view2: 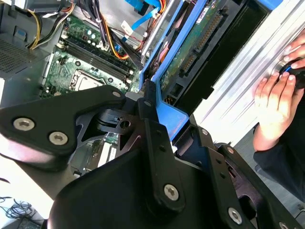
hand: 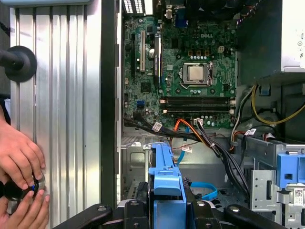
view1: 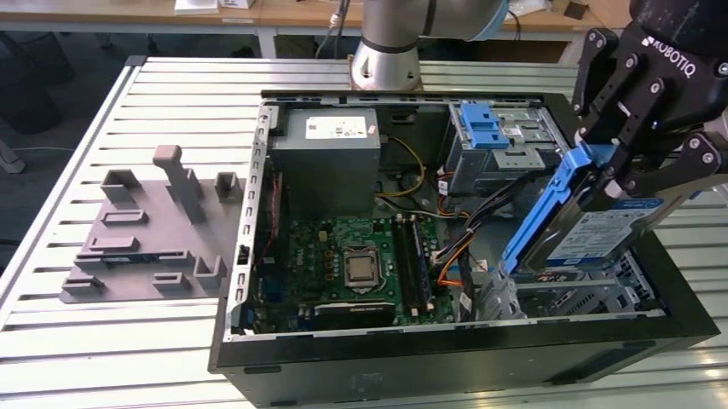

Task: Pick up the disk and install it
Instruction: 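Insert the disk into the insertion slot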

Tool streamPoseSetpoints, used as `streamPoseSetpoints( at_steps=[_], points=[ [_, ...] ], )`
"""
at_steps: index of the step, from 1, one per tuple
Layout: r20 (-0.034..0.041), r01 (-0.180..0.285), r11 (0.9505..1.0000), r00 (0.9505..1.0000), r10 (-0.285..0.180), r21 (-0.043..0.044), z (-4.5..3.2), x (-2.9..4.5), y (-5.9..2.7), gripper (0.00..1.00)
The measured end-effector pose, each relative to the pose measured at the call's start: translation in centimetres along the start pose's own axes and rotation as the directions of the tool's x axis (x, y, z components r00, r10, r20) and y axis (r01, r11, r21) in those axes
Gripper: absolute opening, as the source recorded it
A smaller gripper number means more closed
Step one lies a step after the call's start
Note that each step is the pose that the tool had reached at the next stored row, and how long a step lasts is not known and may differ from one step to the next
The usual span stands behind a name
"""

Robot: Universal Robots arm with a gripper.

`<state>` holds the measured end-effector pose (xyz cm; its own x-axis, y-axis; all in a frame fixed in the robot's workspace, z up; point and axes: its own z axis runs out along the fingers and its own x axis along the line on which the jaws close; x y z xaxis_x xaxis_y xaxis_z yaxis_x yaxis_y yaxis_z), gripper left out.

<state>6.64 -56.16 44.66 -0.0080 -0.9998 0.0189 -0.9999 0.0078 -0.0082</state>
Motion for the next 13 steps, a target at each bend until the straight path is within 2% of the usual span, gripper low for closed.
streamPoseSetpoints(
  at_steps=[13],
  points=[
    [-0.0002, 0.002, 1.0, 1.0, -0.002, -0.0009, 0.47, -0.02, -0.72, 0.36]
  ],
)
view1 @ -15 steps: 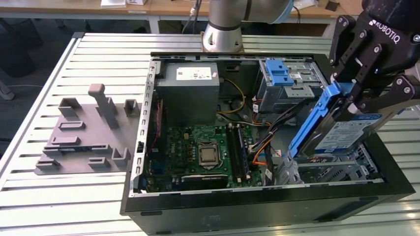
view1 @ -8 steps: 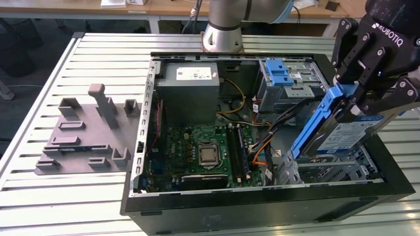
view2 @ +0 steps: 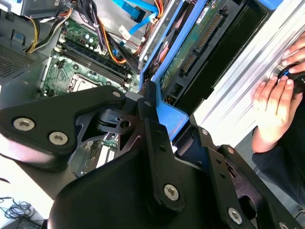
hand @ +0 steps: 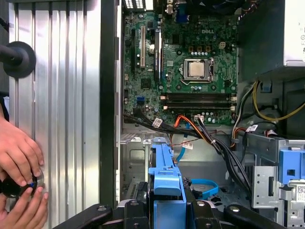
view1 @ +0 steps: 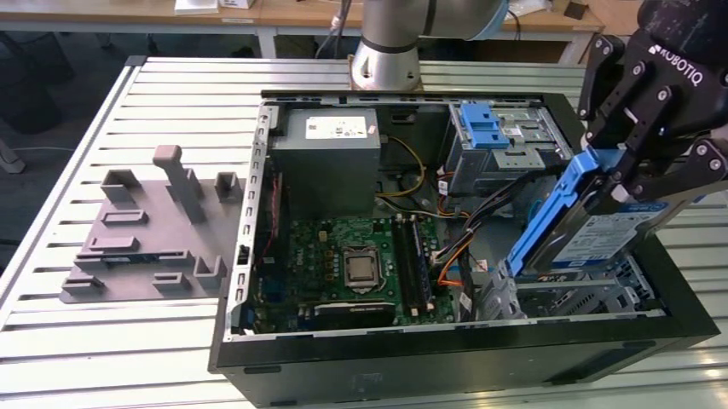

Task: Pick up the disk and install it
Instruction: 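Insert the disk into the insertion slot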

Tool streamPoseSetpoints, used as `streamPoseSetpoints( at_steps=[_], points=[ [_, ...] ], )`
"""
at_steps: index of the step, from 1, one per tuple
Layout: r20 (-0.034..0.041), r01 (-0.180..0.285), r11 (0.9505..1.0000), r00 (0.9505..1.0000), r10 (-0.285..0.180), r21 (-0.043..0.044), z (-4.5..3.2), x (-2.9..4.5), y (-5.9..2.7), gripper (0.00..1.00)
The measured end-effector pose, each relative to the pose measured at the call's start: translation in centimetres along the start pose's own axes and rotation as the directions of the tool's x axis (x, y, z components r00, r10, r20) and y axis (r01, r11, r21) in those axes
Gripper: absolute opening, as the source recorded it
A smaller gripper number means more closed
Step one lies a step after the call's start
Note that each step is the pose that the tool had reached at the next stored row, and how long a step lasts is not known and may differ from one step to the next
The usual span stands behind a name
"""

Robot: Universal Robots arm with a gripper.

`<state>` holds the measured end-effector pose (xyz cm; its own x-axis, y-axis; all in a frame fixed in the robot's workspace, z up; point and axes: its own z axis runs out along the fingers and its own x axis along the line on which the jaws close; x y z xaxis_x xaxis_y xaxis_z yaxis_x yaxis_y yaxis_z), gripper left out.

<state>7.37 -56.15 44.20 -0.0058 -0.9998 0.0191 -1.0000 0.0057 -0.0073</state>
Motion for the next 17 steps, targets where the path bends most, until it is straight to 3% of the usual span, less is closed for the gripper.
streamPoseSetpoints(
  at_steps=[17],
  points=[
    [0.0002, 0.008, 1.0, 1.0, -0.008, -0.0003, 1.23, -0.02, -0.04, 0.36]
  ],
)
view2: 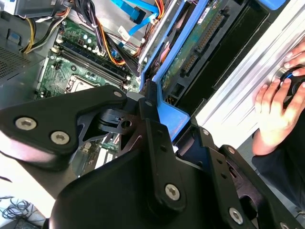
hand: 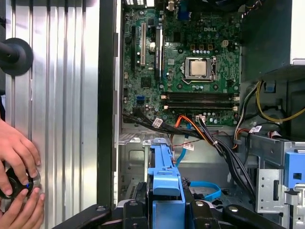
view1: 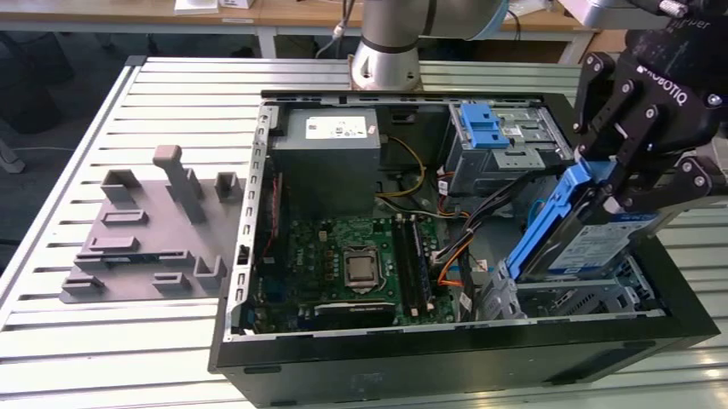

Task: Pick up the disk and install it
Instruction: 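Insert the disk into the insertion slot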

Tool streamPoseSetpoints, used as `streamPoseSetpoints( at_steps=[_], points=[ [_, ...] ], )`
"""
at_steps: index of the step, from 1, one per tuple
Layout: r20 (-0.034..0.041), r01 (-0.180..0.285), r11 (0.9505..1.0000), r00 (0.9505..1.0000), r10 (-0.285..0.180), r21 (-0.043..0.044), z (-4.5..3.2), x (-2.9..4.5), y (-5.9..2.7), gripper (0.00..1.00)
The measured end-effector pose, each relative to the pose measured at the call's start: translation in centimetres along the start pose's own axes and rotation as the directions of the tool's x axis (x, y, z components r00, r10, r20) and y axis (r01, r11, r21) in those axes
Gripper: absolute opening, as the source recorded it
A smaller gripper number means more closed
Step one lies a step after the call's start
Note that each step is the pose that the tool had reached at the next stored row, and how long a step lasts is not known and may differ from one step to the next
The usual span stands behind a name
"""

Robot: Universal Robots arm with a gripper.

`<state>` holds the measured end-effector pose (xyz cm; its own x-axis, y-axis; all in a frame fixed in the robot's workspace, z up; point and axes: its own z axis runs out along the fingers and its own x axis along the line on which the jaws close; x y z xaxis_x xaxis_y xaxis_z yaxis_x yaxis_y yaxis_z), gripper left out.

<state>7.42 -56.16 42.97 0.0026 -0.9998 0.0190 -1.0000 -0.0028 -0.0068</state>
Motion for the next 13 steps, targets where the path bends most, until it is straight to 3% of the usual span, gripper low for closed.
streamPoseSetpoints(
  at_steps=[13],
  points=[
    [0.0001, 0.0, 1.0, 1.0, 0.0, -0.0017, 1.45, -0.03, -0.04, 0.36]
  ],
)
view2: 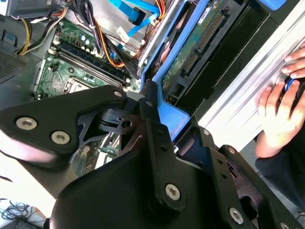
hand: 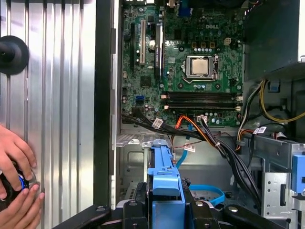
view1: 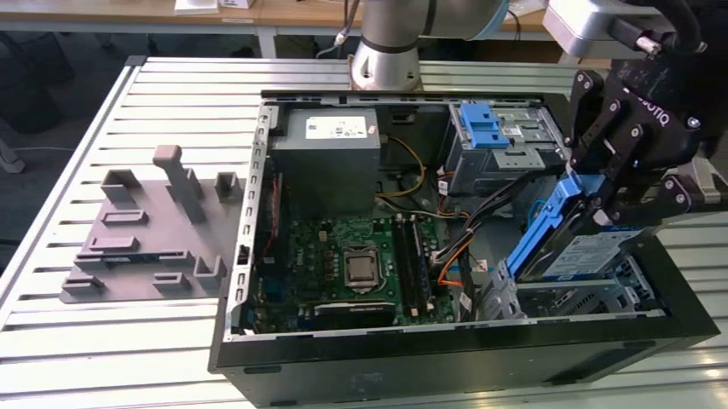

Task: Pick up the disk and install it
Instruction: 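Insert the disk into the insertion slot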

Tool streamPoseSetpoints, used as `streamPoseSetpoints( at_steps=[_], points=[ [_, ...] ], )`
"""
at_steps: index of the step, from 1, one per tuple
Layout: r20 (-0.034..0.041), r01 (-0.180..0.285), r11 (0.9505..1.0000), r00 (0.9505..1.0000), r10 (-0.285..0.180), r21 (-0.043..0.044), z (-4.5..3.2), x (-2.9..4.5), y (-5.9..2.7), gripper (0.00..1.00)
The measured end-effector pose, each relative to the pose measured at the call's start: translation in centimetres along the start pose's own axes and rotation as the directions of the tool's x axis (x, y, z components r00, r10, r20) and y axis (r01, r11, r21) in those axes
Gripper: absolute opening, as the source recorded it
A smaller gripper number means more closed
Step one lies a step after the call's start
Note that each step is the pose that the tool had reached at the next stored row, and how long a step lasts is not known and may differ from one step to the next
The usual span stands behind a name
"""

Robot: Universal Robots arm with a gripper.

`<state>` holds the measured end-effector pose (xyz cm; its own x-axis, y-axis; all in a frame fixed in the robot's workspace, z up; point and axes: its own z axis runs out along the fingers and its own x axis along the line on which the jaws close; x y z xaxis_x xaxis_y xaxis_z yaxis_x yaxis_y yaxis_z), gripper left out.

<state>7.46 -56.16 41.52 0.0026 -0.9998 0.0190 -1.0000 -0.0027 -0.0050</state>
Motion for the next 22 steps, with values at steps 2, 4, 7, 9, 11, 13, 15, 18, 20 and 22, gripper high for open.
streamPoseSetpoints(
  at_steps=[2, 4, 7, 9, 11, 13, 15, 18, 20, 22],
  points=[
    [-0.0001, 0.0, 1.0, 1.0, 0.0, 0.0, 0.23, 0.0, 0.0, 0.36],
    [0.0, 0.0, 1.0, 1.0, 0.0, 0.0, 0.48, -0.01, 0.0, 0.36],
    [0.0, 0.0, 1.0, 1.0, 0.0, 0.0, 0.86, -0.02, 0.0, 0.36],
    [0.0, 0.0, 1.0, 1.0, 0.0, 0.0, 1.09, -0.02, 0.0, 0.36],
    [0.0001, 0.0, 1.0, 1.0, 0.0, 0.0, 1.31, -0.02, 0.01, 0.36],
    [-0.0001, 0.0, 1.0, 1.0, 0.0, 0.0, 1.52, -0.03, 0.0, 0.38],
    [0.0002, 0.0, 1.0, 1.0, 0.0, 0.0, 1.74, -0.04, 0.0, 0.44],
    [0.0, 0.0, 1.0, 1.0, 0.0, 0.0, 2.11, -0.04, 0.01, 0.44],
    [0.0, 0.0, 1.0, 1.0, 0.0, 0.0, 2.37, -0.05, 0.01, 0.44],
    [0.0, 0.0, 1.0, 1.0, 0.0, 0.0, 2.63, -0.05, 0.01, 0.36]
  ],
)
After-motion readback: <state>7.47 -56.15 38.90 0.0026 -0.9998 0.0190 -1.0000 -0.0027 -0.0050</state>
